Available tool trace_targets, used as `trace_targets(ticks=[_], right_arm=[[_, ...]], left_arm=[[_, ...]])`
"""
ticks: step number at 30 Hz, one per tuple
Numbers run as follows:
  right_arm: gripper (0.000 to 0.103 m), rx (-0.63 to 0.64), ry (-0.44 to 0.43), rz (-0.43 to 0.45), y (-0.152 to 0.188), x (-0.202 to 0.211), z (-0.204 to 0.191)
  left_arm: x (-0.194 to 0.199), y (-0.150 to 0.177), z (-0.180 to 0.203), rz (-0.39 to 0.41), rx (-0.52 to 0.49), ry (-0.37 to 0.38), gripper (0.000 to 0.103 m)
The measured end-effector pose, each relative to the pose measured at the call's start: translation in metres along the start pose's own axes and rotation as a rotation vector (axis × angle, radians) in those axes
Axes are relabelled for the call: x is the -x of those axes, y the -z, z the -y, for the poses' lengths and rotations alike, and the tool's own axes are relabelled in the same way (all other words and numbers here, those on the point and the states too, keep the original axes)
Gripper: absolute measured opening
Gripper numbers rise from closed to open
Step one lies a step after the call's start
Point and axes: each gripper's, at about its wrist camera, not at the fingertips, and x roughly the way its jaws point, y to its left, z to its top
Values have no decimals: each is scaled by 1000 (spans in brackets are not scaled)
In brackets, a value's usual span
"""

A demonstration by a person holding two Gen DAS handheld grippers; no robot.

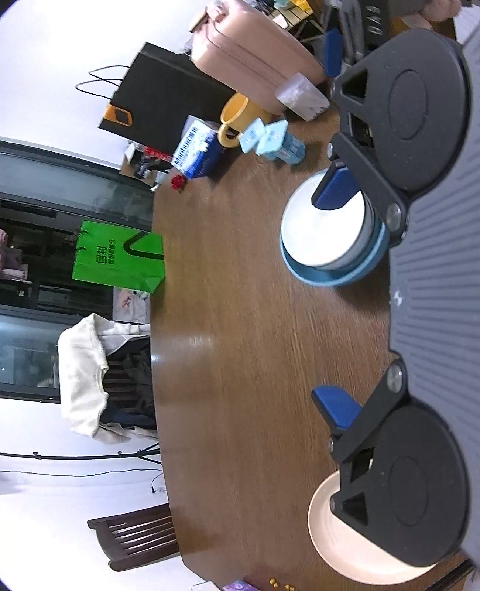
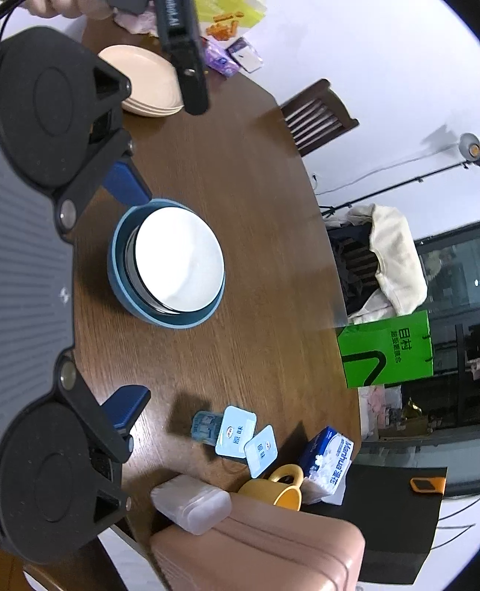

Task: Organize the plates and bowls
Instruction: 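Pull both tools back and move them to the blue bowl's rim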

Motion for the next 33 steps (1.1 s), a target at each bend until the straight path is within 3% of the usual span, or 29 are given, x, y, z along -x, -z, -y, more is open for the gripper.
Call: trace_targets(ticks=[15, 21, 26, 33], right_arm=[[103, -127, 96, -98, -11, -37, -18], [103, -119, 102, -147, -21, -54, -12], [103, -94, 72, -211, -33, -79, 2], [103, -55, 10, -325, -50, -127, 29]], left_arm=[[-26, 2, -72, -126, 45, 59, 103], [-50, 1, -65, -184, 38, 73, 103], [-80, -9, -53, -251, 106, 113, 103], [-130, -14, -24, -317, 140, 107, 103]])
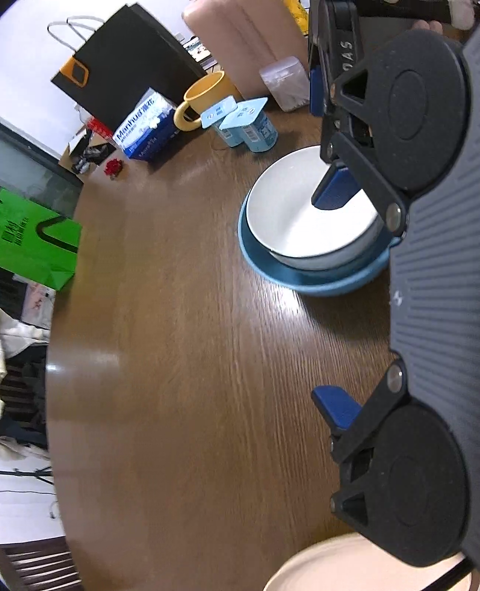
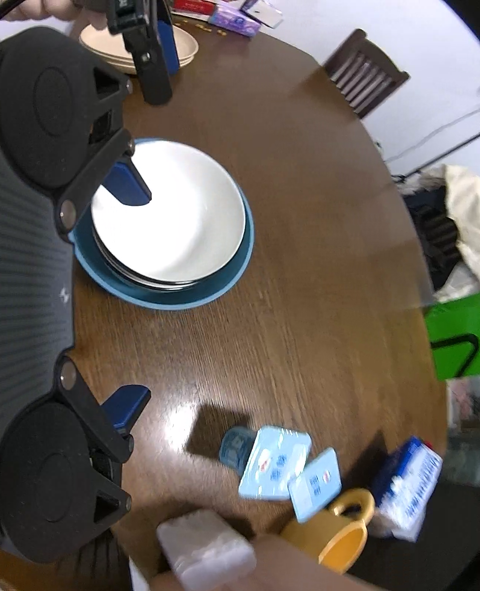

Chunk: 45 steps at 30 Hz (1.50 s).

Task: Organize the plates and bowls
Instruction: 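Pull both tools back and move them to the blue bowl's rim, then close both grippers on the rim of the stacked blue bowl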

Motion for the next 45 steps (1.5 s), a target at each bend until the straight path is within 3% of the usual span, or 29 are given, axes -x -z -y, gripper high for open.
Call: trace_targets(ticks=[5, 15, 17, 24, 34, 41, 45], right_arm=[[103, 49, -37, -62, -15, -29, 13], [101, 80, -143, -127, -24, -70, 21], [94, 71, -171, -133, -24, -74, 22], [84, 58, -226, -141, -25, -88, 20], [68, 44, -276, -143, -29, -95, 23], [53, 26, -323, -132, -28, -94, 26], [50, 23, -333, -125, -25, -94, 25]], left_arm=[[-33, -2, 6, -62, 67, -10, 103], [-59, 3, -4, -96, 205, -15, 99], [-61, 4, -4, -102, 217, -5, 97], [-69, 4, -7, -121, 256, 23, 86], [-78, 8, -5, -155, 283, 64, 62], [-80, 10, -2, -156, 288, 77, 50], [-79, 11, -2, -149, 289, 77, 50]])
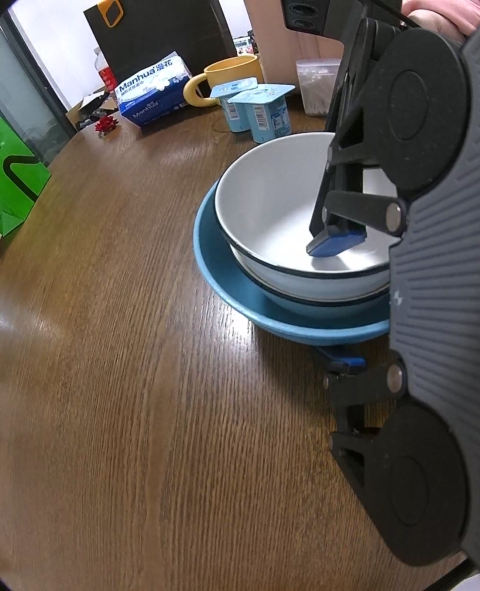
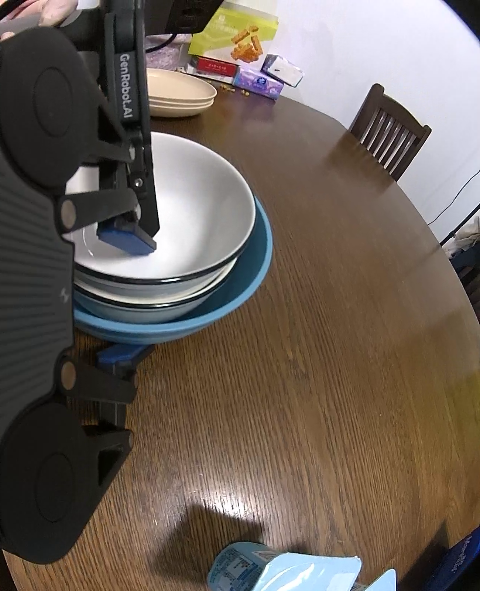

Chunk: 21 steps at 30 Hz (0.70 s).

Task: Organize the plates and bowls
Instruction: 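Close both grippers on the rim of the stacked blue bowl, then lift the stacked bowls off the table with both grippers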

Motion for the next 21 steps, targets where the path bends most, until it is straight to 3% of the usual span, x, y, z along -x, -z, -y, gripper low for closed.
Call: trace_targets(ticks=[21], right_arm=[[50, -35, 15, 51, 12, 7, 2]], left_arm=[[-2, -1, 5, 9, -100, 3, 52]])
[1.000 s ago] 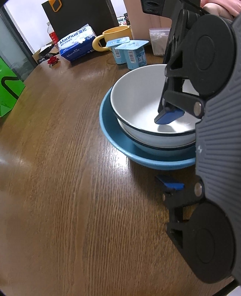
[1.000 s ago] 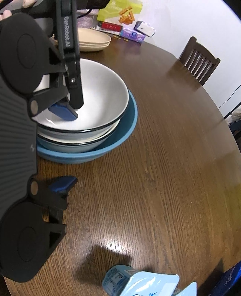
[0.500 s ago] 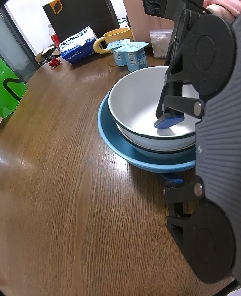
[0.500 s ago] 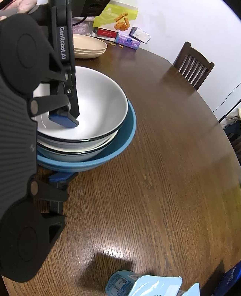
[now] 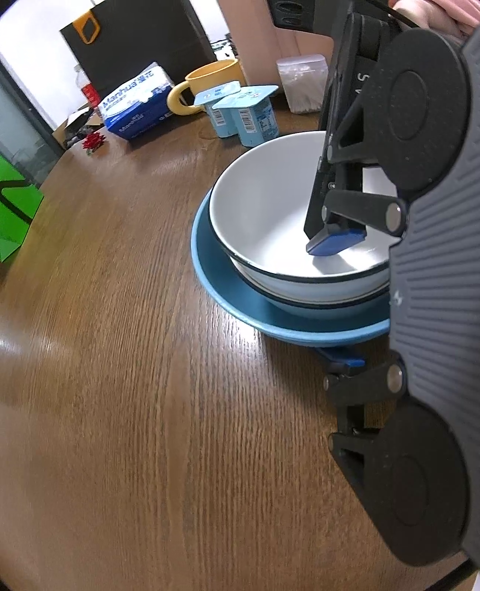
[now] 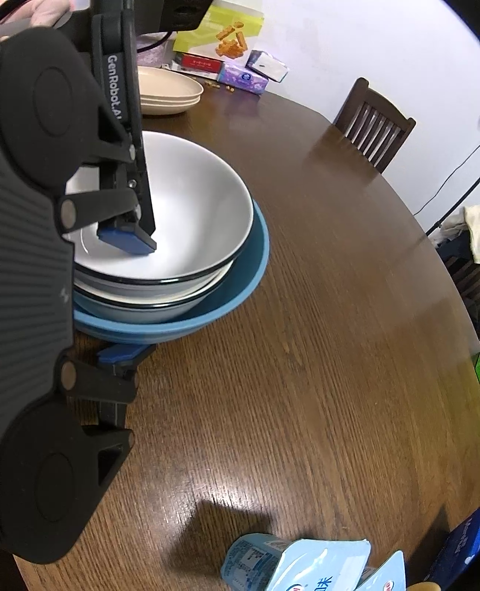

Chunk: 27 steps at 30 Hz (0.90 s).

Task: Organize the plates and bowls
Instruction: 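Lift the stacked bowls off the table with both grippers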

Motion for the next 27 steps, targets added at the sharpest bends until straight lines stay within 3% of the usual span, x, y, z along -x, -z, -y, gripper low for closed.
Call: trace_targets(ticks=[27], right_arm=[[47, -39, -5, 21, 2, 3, 7]], left_arm=[[0, 1, 2, 7, 11, -11, 52]])
